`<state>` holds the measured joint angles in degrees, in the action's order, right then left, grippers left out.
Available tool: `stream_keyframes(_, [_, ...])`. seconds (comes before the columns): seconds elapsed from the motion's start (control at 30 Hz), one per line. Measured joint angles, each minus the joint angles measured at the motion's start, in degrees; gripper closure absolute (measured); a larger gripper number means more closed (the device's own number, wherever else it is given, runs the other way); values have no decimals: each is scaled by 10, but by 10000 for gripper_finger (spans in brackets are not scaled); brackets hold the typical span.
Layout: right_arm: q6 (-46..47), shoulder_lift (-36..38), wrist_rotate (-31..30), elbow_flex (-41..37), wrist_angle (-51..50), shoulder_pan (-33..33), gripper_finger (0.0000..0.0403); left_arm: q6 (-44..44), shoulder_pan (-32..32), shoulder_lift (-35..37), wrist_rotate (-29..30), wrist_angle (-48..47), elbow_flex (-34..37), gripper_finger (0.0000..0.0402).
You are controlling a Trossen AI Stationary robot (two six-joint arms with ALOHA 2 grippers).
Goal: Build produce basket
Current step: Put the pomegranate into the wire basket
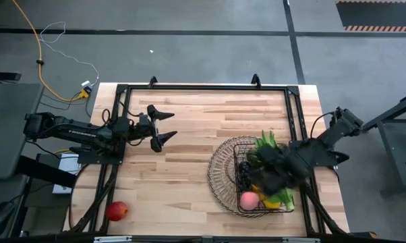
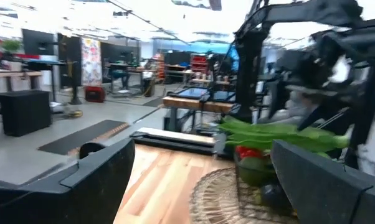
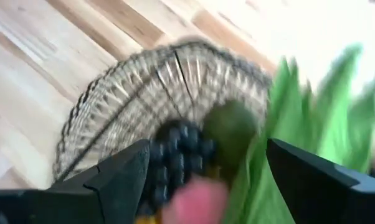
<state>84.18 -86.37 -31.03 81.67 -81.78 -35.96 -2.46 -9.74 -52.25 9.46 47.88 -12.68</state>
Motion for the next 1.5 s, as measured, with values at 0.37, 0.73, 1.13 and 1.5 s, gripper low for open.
stream_keyframes(0.37, [-495, 0, -17, 0, 222, 220, 89, -59, 0, 0, -118, -16, -10, 39])
stream_keyframes(0.73, [-752, 21, 225, -250, 701, 393, 89, -41, 0, 2, -108, -33, -10, 39])
stream_keyframes(1.13, [-804, 23, 359, -430, 1247, 442, 89, 18, 0, 2, -37, -35, -10, 39])
stream_keyframes(1.5, [-816, 23, 360, -432, 1241, 442, 89, 32, 0, 2, -41, -35, -10, 39])
